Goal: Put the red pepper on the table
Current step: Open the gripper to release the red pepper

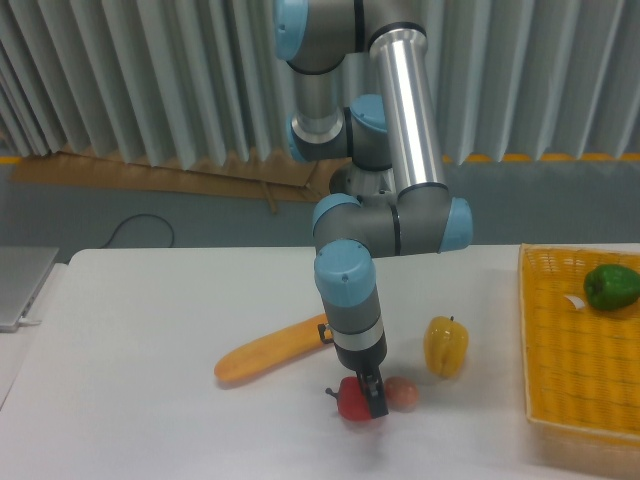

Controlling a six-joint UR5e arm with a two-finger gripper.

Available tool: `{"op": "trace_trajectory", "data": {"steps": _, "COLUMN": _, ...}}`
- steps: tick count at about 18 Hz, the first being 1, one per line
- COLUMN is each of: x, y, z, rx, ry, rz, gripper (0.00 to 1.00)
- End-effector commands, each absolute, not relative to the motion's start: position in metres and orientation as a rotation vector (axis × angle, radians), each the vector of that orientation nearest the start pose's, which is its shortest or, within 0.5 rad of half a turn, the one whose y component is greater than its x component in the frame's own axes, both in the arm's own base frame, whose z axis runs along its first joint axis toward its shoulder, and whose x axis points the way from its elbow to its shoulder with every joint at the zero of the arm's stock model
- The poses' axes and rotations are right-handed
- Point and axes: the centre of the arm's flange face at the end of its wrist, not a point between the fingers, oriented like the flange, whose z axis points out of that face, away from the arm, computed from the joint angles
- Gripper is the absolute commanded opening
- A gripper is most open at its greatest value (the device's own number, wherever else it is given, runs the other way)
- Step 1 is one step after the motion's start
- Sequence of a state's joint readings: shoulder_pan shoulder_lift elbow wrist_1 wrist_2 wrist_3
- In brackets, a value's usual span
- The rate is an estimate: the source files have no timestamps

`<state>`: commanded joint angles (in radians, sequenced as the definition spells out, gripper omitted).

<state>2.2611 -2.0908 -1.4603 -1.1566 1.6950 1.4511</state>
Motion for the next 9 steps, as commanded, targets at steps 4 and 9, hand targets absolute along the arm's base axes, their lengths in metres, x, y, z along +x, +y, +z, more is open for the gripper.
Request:
{"op": "trace_trajectory", "data": {"steps": 4, "x": -0.332, "y": 0.594, "z": 0.282, "rx": -3.015, "ry": 1.196, "rz": 0.113, "gripper": 1.0}}
{"op": "trace_trajectory", "data": {"steps": 9, "x": -0.324, "y": 0.578, "z": 0.314, "rx": -3.0, "ry": 1.189, "rz": 0.163, "gripper": 1.0}}
